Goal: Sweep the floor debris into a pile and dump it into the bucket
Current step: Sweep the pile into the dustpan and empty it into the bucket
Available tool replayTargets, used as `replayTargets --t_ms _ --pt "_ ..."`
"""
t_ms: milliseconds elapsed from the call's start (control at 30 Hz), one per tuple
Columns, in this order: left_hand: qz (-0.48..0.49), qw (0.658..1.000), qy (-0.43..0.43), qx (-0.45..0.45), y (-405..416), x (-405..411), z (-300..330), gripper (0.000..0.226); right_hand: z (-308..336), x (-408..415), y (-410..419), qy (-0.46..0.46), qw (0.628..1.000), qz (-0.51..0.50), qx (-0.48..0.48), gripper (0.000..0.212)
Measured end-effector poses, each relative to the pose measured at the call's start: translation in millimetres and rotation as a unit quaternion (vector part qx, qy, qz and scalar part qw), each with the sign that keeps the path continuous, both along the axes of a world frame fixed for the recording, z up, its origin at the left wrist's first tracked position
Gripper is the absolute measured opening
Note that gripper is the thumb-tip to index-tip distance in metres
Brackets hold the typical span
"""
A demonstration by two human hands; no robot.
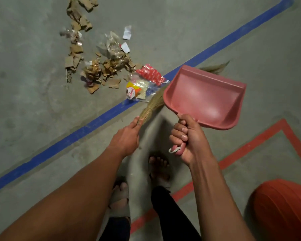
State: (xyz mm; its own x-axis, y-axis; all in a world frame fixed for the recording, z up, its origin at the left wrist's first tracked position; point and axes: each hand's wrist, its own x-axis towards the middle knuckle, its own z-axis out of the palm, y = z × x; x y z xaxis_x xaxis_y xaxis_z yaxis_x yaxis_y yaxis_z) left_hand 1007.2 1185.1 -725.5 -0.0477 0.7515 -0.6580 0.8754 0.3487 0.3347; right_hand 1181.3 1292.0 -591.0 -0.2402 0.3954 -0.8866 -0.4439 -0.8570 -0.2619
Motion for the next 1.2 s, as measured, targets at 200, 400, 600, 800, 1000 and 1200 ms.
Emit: replayTargets --t_ms 200,400,600,800,1000,1200 --pt "0.109 0.991 0.07 0.022 -21 -64 -3 0.071 2 -33 12 -0.002 0.997 0.082 0.017 0.036" --pt "0.154 0.98 0.051 0.112 -36 -80 27 0.07 8 -58 3 -0.023 0.988 0.147 0.044 0.035" --pt "0.122 0.987 0.014 0.107 -80 -55 31 0.071 7 -60 -25 -0.041 0.975 0.208 0.065 0.034" --pt "0.096 0.994 0.056 0.024 -115 -97 4 0.07 1 -67 -45 -0.048 0.971 0.221 0.073 0.036" --pt "0.1 0.99 0.059 0.085 -113 -158 33 0.067 8 -90 -63 -0.072 0.966 0.233 0.09 0.036" --pt "0.113 0.982 -0.016 0.151 -125 -183 86 0.063 29 -118 -88 -0.104 0.963 0.227 0.103 0.036"
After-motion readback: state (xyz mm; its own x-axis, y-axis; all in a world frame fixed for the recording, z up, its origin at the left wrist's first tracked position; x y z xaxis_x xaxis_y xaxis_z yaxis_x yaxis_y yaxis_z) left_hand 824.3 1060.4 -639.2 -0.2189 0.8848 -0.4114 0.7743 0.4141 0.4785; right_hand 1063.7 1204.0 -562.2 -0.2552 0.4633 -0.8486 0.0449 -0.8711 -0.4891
